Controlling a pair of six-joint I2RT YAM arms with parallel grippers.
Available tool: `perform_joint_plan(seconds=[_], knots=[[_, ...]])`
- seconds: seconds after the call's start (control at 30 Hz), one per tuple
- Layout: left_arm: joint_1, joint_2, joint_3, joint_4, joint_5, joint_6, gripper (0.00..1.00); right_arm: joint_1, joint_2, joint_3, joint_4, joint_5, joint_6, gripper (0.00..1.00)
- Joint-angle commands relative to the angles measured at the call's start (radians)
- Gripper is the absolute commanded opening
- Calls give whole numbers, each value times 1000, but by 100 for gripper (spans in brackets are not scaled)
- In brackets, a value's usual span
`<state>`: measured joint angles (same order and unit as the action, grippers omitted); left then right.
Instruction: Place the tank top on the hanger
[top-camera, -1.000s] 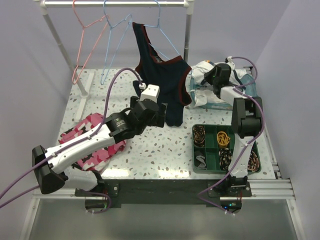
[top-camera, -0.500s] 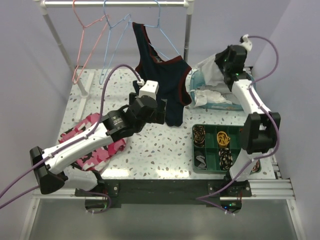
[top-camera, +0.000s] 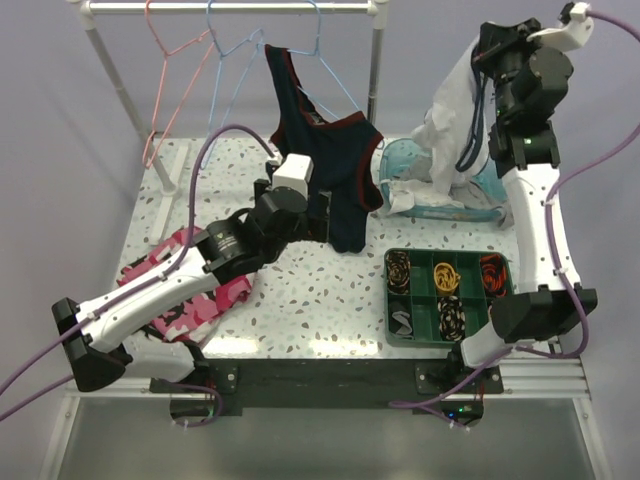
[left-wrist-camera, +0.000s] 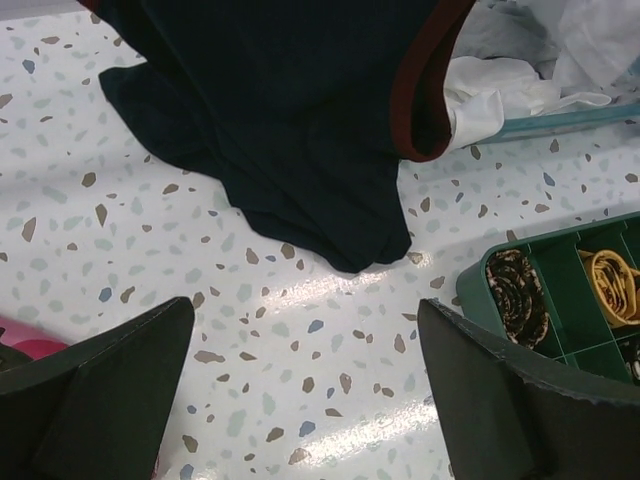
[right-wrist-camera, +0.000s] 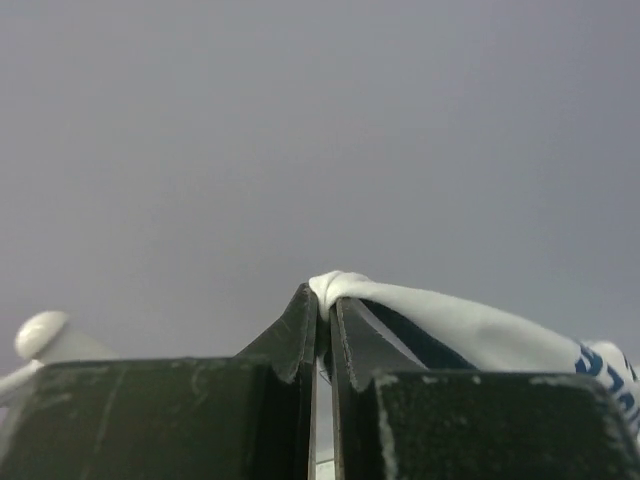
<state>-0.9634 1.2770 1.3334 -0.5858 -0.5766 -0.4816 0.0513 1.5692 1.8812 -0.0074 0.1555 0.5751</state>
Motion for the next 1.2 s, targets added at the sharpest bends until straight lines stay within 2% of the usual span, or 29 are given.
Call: perform_joint_plan(seconds=[0.0, 0.13, 0.2, 0.3, 0.47, 0.6, 0.83, 1.0, 1.07, 1.13, 1.17], knots=[[5, -48, 36, 70, -15, 28, 100, 4, -38, 182, -21, -42, -11, 0], [3, -67, 24, 87, -19, 26, 100, 5, -37, 346, -72, -73, 12, 0], [3, -82, 12, 99, -17, 23, 100, 7, -57, 371, -92, -100, 31, 0], [6, -105, 0, 107, -17, 18, 100, 10, -113, 352, -91, -152, 98, 0], [9, -151, -5, 101, -37, -17, 100, 76, -225, 217, -105, -266, 147, 0], [18, -189, -5, 93, -61, -37, 100, 240, -256, 199, -149, -287, 125, 0], [22, -258, 1, 69, -118, -72, 100, 580, -144, 297, -269, -215, -1, 0], [23, -321, 4, 6, -183, -118, 100, 807, -141, 141, -255, -71, -89, 0], [23, -353, -6, -15, -192, -135, 100, 864, -143, -8, -221, -6, -99, 0], [23, -384, -19, -35, -184, -147, 100, 912, -138, -175, -201, 15, -89, 11], [23, -395, -45, -39, -168, -140, 100, 921, -135, -233, -172, 16, -83, 23]])
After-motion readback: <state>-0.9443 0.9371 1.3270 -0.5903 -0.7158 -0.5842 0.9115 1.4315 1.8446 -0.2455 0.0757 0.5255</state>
